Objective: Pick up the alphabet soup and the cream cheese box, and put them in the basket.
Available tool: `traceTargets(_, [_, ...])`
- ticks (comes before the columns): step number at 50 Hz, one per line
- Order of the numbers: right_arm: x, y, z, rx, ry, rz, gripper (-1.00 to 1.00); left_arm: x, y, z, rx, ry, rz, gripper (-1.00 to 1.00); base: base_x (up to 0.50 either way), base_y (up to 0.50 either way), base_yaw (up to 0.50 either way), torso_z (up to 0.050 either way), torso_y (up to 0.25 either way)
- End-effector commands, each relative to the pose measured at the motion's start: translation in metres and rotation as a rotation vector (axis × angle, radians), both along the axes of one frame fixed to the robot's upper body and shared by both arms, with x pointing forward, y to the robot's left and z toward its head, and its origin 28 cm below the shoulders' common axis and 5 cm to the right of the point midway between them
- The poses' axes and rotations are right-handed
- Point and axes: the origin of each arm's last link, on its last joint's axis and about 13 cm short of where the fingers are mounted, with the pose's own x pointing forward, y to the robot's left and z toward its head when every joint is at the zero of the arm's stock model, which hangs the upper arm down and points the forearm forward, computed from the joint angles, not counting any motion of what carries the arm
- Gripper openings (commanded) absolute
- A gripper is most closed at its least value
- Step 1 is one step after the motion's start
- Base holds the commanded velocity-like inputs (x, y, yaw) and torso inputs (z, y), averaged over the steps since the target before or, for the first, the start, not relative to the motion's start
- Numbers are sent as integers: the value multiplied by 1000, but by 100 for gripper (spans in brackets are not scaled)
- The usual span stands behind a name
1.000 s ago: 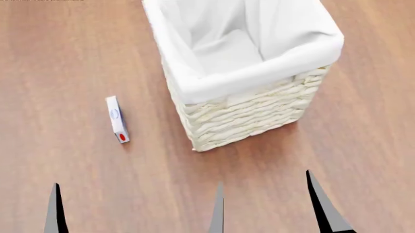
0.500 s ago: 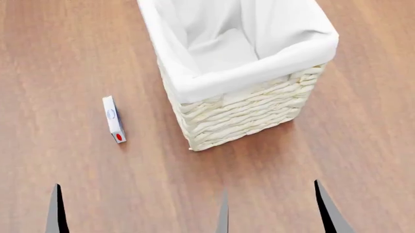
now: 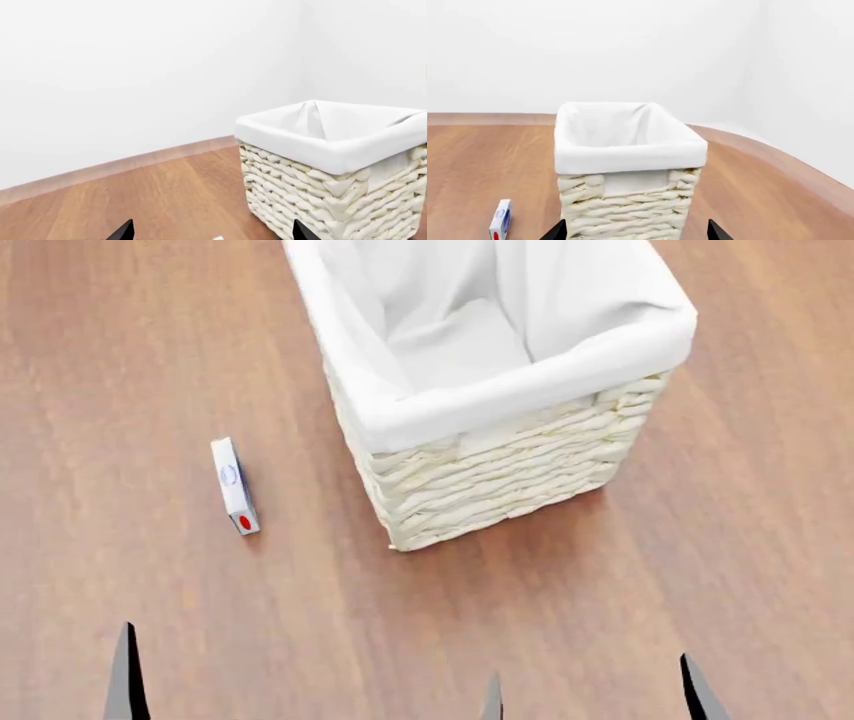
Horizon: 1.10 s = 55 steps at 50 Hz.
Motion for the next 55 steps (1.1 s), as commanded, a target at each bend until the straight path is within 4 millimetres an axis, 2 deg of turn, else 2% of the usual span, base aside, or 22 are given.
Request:
traceTargets(1, [-4,-3,-4,-2,102,-32,100,0,0,-3,-3,4,0,100,0,0,0,0,0])
traceTargets(55, [-17,-4,-24,26,363,-29,100,0,1,-5,-12,4,-7,100,0,0,0,0,0])
